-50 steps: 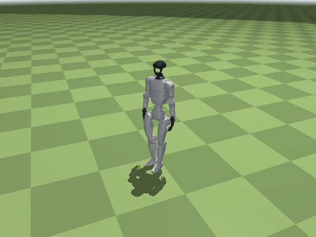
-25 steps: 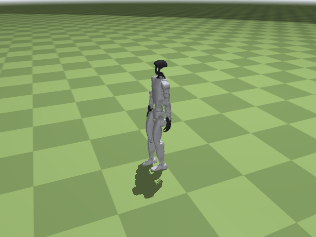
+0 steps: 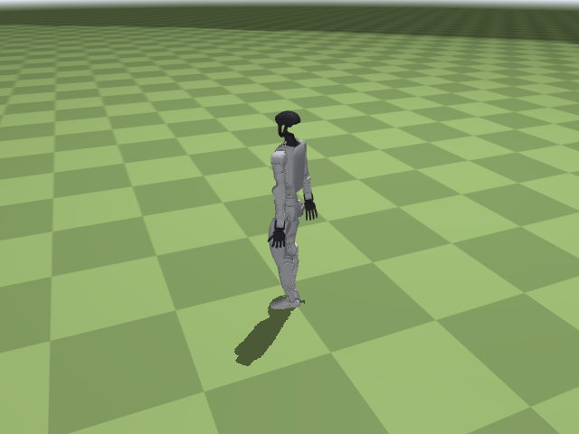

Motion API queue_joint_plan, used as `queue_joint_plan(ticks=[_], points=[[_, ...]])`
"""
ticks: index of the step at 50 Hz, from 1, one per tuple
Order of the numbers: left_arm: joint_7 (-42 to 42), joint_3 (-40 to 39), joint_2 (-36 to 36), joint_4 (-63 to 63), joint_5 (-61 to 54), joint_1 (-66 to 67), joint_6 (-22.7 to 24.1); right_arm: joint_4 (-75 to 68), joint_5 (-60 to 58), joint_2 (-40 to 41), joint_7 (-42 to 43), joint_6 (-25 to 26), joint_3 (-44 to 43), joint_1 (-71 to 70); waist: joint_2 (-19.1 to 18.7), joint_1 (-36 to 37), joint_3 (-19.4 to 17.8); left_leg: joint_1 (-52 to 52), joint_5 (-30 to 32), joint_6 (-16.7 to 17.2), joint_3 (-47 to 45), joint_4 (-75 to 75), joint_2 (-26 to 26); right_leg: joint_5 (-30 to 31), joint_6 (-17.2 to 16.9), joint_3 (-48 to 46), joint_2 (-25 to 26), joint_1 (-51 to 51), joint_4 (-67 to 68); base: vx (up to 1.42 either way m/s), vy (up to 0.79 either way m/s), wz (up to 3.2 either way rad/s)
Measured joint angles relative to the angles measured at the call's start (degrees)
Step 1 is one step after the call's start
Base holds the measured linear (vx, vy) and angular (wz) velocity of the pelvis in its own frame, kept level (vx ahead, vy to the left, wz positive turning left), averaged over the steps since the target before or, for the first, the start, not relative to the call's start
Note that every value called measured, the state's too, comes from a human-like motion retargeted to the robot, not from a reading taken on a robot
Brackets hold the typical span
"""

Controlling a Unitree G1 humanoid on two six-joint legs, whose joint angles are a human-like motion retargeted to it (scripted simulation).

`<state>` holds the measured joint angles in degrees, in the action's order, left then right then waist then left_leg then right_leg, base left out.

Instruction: In place motions

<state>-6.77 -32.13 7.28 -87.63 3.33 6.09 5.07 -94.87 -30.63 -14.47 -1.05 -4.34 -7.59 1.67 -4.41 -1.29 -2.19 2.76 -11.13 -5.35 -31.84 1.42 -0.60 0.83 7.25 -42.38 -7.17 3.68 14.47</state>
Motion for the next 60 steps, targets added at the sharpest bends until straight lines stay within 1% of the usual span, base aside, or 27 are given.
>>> queue_joint_plan(ticks=[2, 3, 4, 5, 7, 10, 12, 15, 18, 22, 25, 27, 29, 30, 33, 35, 38, 41, 45, 47, 48, 49, 50, 52, 55, 57, 60], points=[[0.0, -0.2, -1.0, -0.2, -0.4, 0.4, 0.1, -0.2, 0.2, -0.1, -0.1, 0.2, -0.4, 0.2, 0.2, -0.5, 0.4, 0.5, -0.5, 0.1, -1.5, -0.4, 0.7, -0.4, -1.4, -0.1, 0.6, -2.1, -2.3, -0.01, -0.06, -1.13], [-0.2, -0.2, -1.4, -0.3, -0.5, 0.6, 0.1, 0.0, 0.2, -0.1, -0.1, 0.2, -0.5, 0.4, 0.6, -0.9, 0.7, 0.8, -0.7, 0.1, -2.2, -0.6, 1.4, -2.0, -3.2, 0.6, 1.1, -3.1, -4.3, 0.02, -0.08, -0.89], [-0.5, -0.2, -1.8, -0.3, -0.5, 0.9, 0.1, 0.3, 0.0, 0.0, -0.3, 0.2, -0.6, 0.8, 0.8, -1.5, 0.9, 1.3, -0.9, 0.2, -2.5, -0.8, 2.0, -2.0, -2.9, 2.3, 2.4, -3.3, -6.3, 0.05, -0.08, -0.7], [-0.8, -0.1, -2.1, -0.4, -0.4, 1.2, 0.0, 0.5, -0.2, 0.1, -0.5, 0.2, -0.8, 1.1, 1.0, -2.2, 1.2, 1.9, -1.0, 0.4, -2.6, -1.1, 2.4, -1.2, -1.5, 4.5, 4.0, -3.2, -8.3, 0.03, -0.13, -0.88], [-1.4, 0.1, -2.8, -0.7, 0.1, 1.2, -0.4, 0.8, -0.9, 0.3, -1.5, 0.5, -1.3, 1.4, 0.8, -0.7, 2.3, 2.3, -1.1, 0.9, -5.0, -1.4, 2.2, 0.2, -1.0, 5.9, 5.0, -2.5, -9.9, 0.03, -0.14, -1.09], [-0.6, 1.1, -5.1, -0.5, -0.5, 1.2, 0.3, 2.3, -1.4, 0.9, -2.2, 0.6, -2.0, 1.5, -0.1, -1.6, 3.7, 1.9, -1.2, 1.6, -6.7, -1.2, 1.3, 1.4, -0.6, 9.2, 6.5, -1.5, -11.6, -0.03, -0.08, -0.64], [-2.1, 2.5, -5.3, 0.4, -2.3, 0.4, 1.0, 4.0, -1.2, 1.3, -2.7, 0.0, -1.1, 0.4, 0.0, -3.8, 2.3, 2.6, -1.6, 1.9, -7.8, -1.1, 1.4, 1.7, 0.1, 10.8, 7.4, -1.7, -12.3, -0.18, -0.14, -0.41], [-5.0, 3.2, -5.0, 1.4, 0.8, -1.0, -0.3, 5.2, -1.6, 1.9, -3.9, 0.0, 0.2, -0.9, -0.6, -6.4, 1.3, 3.7, -2.1, 2.7, -9.0, -0.3, 0.5, 2.2, 0.1, 12.6, 7.8, -1.9, -12.3, -0.08, -0.09, -0.37], [-4.3, 3.6, -4.8, 2.6, 4.8, -1.1, -0.9, 5.1, -1.5, 2.4, -4.7, 0.2, 1.1, -1.5, -0.5, -7.6, 1.9, 4.1, -2.8, 3.6, -9.7, 1.2, 0.2, 2.3, 0.9, 14.0, 8.5, -2.0, -12.9, 0.01, -0.08, -0.3], [-4.1, 7.0, -3.9, 4.4, 5.8, -0.6, -0.5, 5.6, -1.9, 3.0, -5.3, 0.8, 0.9, -1.5, 0.0, -5.5, 2.5, 4.4, -3.5, 4.6, -11.1, 4.6, -0.6, 2.5, 1.4, 16.5, 8.7, -1.8, -12.6, 0.07, -0.15, -0.56], [-3.6, 7.2, -3.5, 4.5, 6.2, -0.1, -0.7, 5.9, -2.9, 3.4, -5.0, 1.6, 1.3, -1.4, 1.1, -4.1, 3.2, 4.1, -2.6, 5.0, -13.3, 8.6, -1.6, 3.0, 1.7, 19.1, 8.2, -1.5, -12.4, 0.03, -0.15, -0.57], [-3.1, 6.7, -3.4, 4.1, 5.1, -0.1, -0.9, 5.6, -3.4, 3.6, -4.6, 2.5, 2.3, -2.2, 2.6, -4.6, 2.9, 2.9, -1.1, 4.6, -13.3, 14.0, -2.7, 3.0, 1.6, 20.3, 7.0, -1.6, -12.3, -0.05, -0.16, -0.31], [-2.8, 5.7, -3.2, 3.6, 4.0, -0.5, -1.1, 5.2, -3.8, 3.8, -4.2, 3.4, 3.5, -3.6, 4.5, -5.4, 1.8, -0.1, 0.7, 3.3, -11.3, 23.2, -4.9, 2.9, 1.4, 21.4, 5.3, -2.0, -11.9, -0.09, -0.12, -0.23], [-2.6, 5.2, -3.2, 3.3, 3.5, -0.9, -1.2, 4.9, -4.0, 3.9, -4.1, 3.8, 4.0, -4.4, 5.4, -5.6, 1.0, -2.2, 1.4, 2.2, -9.8, 28.9, -6.3, 2.9, 1.2, 22.0, 4.4, -2.2, -11.8, -0.1, -0.13, -0.29], [-1.9, 5.6, -3.1, 2.7, 2.7, -1.6, -1.4, 4.6, -4.7, 3.5, -4.1, 3.9, 4.5, -5.6, 6.4, -4.3, -1.3, -8.9, 2.9, -3.3, -2.5, 42.3, -8.8, 3.3, 1.3, 22.9, 3.6, -3.2, -11.9, -0.07, -0.12, -0.38], [-1.4, 6.0, -3.4, 2.2, 2.5, -1.4, -1.3, 4.5, -5.3, 3.0, -3.9, 4.1, 4.7, -5.6, 6.5, -2.8, -1.8, -12.0, 2.6, -2.7, 3.0, 45.9, -7.9, 3.7, 1.5, 23.4, 3.7, -3.3, -12.0, 0.0, -0.03, -0.54], [-0.7, 6.0, -4.5, 1.9, 2.5, -0.5, -0.8, 4.2, -6.5, 2.4, -3.0, 4.5, 4.4, -5.4, 6.6, 0.0, -2.4, -15.1, 1.6, -0.3, 11.5, 44.8, -2.6, 4.4, 1.7, 25.4, 3.4, -3.4, -12.0, 0.02, -0.01, -0.81], [-0.1, 5.8, -5.5, 1.4, 2.6, 0.4, -0.5, 4.1, -6.6, 1.9, -2.4, 4.6, 3.9, -5.6, 6.2, 1.4, -3.0, -15.5, -0.3, 0.3, 15.6, 39.6, 0.3, 4.6, 1.8, 27.0, 3.5, -3.4, -11.8, 0.01, 0.01, -0.66], [0.3, 5.5, -6.3, -0.9, 3.6, 1.6, -1.1, 4.0, -6.3, 1.4, -2.5, 4.6, 3.2, -5.4, 3.6, 2.0, -3.0, -12.3, 1.5, 2.5, 22.3, 22.9, 2.8, 4.8, 2.0, 28.2, 6.1, -4.1, -12.1, 0.1, 0.03, -0.58], [0.3, 5.3, -6.4, -1.8, 4.1, 2.5, -1.4, 3.9, -6.3, 1.5, -2.3, 4.7, 3.2, -5.0, 2.4, 2.0, -2.7, -10.1, 4.3, 2.1, 23.6, 15.4, 3.0, 4.7, 2.1, 28.7, 7.6, -4.7, -12.3, 0.18, 0.03, -0.55], [0.3, 5.1, -6.5, -2.3, 4.4, 3.2, -1.7, 3.7, -6.3, 1.7, -2.2, 4.8, 3.3, -4.8, 1.9, 1.4, -2.3, -9.1, 5.4, 0.1, 25.1, 12.3, 4.1, 4.6, 2.0, 29.1, 8.3, -5.2, -12.5, 0.24, 0.03, -0.21], [0.0, 4.6, -6.4, -2.9, 4.8, 3.5, -2.2, 3.5, -6.3, 1.8, -2.2, 5.1, 3.4, -4.9, 1.5, -0.2, -1.5, -8.6, 5.2, 0.1, 22.5, 11.9, 2.8, 4.4, 2.0, 28.7, 8.5, -5.2, -12.6, 0.25, 0.02, 0.23], [-0.4, 4.0, -6.4, -3.4, 5.2, 3.6, -2.7, 3.2, -6.4, 1.9, -2.3, 5.5, 3.6, -5.0, 1.3, -2.3, -0.6, -8.3, 4.4, 1.0, 17.8, 12.8, 0.4, 4.1, 1.9, 27.8, 8.5, -4.9, -12.7, 0.22, 0.01, 0.19], [-0.8, 3.4, -6.3, -3.6, 5.9, 3.7, -3.4, 3.3, -5.3, 2.7, -1.9, 5.7, 3.9, -4.5, 1.5, -2.9, 0.2, -8.8, 6.0, 1.9, 21.6, 11.2, 1.9, 4.0, 1.9, 28.7, 8.4, -4.4, -12.5, 0.16, -0.01, -0.15], [-0.8, 4.7, -5.5, -2.2, 5.9, 2.3, -3.2, 3.2, -2.4, 3.2, -2.4, 4.7, 3.2, -4.4, 2.5, -3.1, -1.8, -6.5, 5.8, 1.5, 18.7, 10.4, 2.1, 3.7, 1.8, 27.8, 7.5, -5.8, -12.4, 0.05, 0.0, -0.07], [-0.9, 5.6, -5.2, -1.0, 5.7, 1.7, -2.8, 3.1, -2.3, 3.3, -3.0, 4.5, 3.1, -3.8, 2.7, -1.4, -2.0, -5.4, 5.6, 0.9, 18.4, 9.6, 2.6, 3.7, 1.8, 28.3, 7.4, -6.5, -12.5, 0.13, 0.02, -0.39], [-1.2, 5.9, -5.6, 0.5, 4.7, 1.3, -2.2, 2.5, -4.7, 3.2, -2.5, 4.9, 2.6, -2.3, 2.3, 0.8, -0.4, -5.1, 5.0, 0.4, 19.3, 9.2, 3.1, 3.7, 1.5, 29.3, 7.6, -6.6, -12.6, 0.22, 0.05, -0.29]])
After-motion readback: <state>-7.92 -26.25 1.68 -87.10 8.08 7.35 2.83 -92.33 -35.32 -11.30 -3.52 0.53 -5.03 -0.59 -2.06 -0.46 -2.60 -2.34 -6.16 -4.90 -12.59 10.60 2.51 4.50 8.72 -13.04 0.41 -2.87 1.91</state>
